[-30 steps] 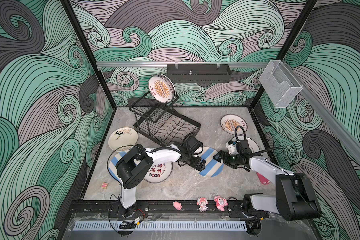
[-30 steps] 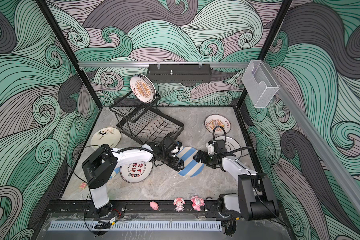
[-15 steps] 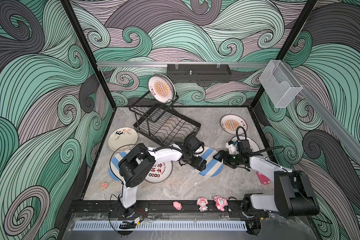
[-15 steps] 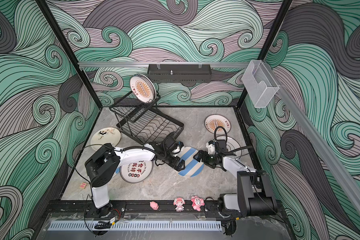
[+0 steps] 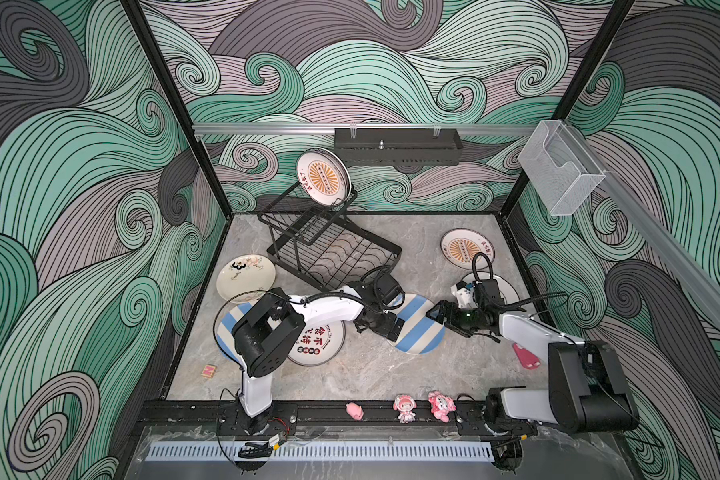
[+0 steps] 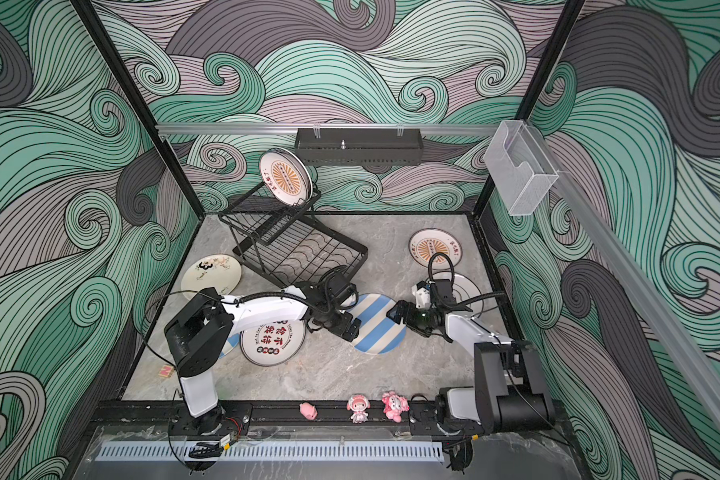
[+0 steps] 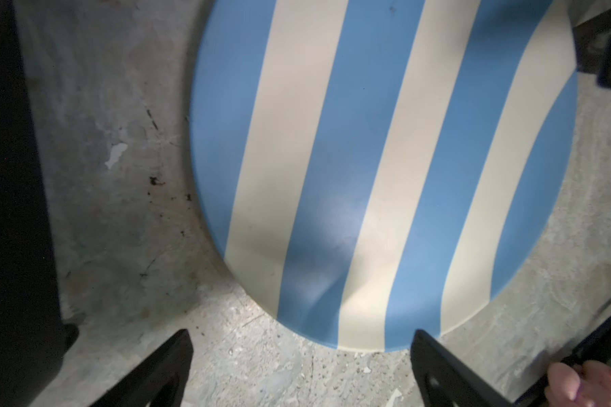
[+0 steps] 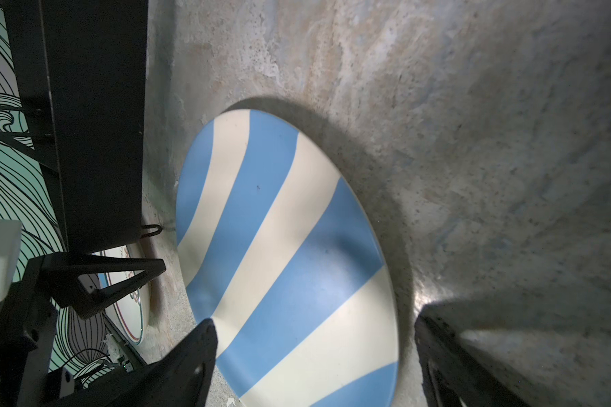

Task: Load the plates into the dish rack

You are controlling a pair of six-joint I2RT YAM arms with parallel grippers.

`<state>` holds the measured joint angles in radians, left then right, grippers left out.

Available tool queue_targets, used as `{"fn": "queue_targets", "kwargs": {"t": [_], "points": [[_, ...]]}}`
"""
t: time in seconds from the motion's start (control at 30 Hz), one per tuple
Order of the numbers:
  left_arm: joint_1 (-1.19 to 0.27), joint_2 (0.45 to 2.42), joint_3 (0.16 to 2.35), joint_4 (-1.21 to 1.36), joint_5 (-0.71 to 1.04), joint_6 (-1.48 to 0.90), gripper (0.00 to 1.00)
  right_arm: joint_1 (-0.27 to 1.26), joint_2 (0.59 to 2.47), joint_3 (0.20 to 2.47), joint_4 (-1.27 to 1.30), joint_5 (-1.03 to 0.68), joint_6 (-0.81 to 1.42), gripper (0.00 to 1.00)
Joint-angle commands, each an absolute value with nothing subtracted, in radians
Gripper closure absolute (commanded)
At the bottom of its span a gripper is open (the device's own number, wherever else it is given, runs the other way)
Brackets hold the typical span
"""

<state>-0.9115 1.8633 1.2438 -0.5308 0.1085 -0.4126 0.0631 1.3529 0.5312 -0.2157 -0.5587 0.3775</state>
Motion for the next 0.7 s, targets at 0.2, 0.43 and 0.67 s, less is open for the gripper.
{"fn": "queue_targets", "kwargs": {"t": [0.2, 0.43, 0.67], "points": [[-0.918, 1.951, 1.320, -0.482, 0.214, -0.361, 0.01, 0.060, 1.395, 0.521, -0.256, -0.551, 0.378, 0.12], [-0.920, 1.968, 1.327, -0.457, 0.251, -0.337, 0.01, 0.060, 1.399, 0.517, -0.249, -0.571, 0.380, 0.13], [-0.920, 1.978, 1.328, -0.441, 0.271, -0.324, 0.02, 0.056, 1.381, 0.461, -0.081, -0.747, 0.476, 0.21]]}}
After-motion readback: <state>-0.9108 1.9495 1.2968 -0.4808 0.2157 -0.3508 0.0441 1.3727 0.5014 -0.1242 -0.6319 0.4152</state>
